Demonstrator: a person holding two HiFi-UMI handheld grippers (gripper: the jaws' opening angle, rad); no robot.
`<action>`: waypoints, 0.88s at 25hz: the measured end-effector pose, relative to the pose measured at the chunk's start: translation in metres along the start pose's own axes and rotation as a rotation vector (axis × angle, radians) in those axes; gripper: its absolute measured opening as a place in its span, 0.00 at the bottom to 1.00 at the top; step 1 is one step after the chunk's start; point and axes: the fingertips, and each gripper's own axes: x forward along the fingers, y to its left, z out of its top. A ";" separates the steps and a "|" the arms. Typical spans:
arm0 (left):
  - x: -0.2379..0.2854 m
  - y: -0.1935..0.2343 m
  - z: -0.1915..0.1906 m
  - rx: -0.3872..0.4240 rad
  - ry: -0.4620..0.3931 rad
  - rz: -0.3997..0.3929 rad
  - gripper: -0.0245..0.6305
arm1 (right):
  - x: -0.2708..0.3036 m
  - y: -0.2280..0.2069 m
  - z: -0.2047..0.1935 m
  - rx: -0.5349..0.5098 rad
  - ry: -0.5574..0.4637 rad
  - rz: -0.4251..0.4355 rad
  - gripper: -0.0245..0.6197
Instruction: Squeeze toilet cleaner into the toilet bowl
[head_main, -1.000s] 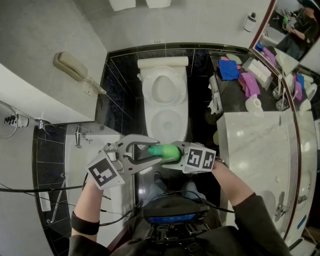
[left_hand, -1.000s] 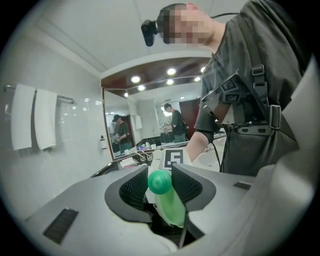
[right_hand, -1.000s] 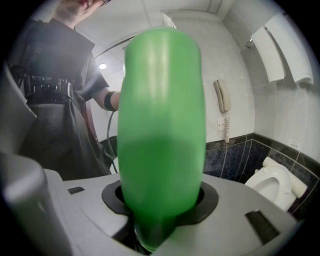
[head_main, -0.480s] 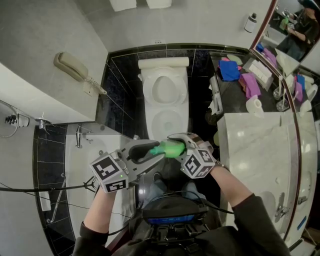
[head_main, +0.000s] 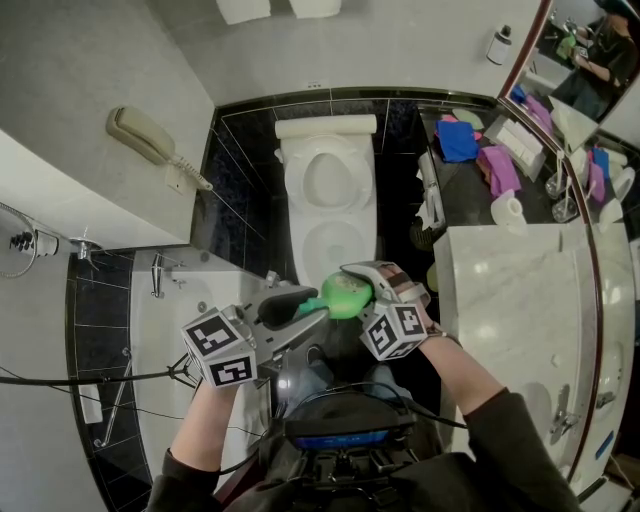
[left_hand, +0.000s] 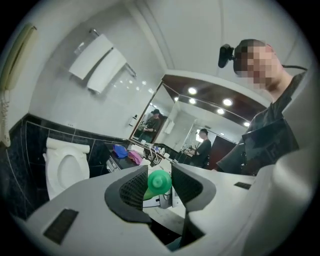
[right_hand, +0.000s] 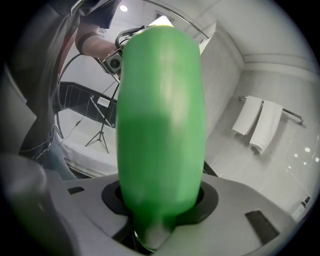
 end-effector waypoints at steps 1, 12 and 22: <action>0.000 -0.002 0.000 0.040 -0.002 -0.004 0.28 | 0.001 0.002 0.000 0.014 -0.004 0.013 0.33; -0.009 -0.033 0.029 0.736 0.062 -0.073 0.49 | -0.023 0.066 0.045 0.388 -0.134 0.640 0.33; -0.009 -0.040 0.020 0.891 0.158 -0.158 0.44 | -0.038 0.091 0.059 0.414 -0.158 0.815 0.33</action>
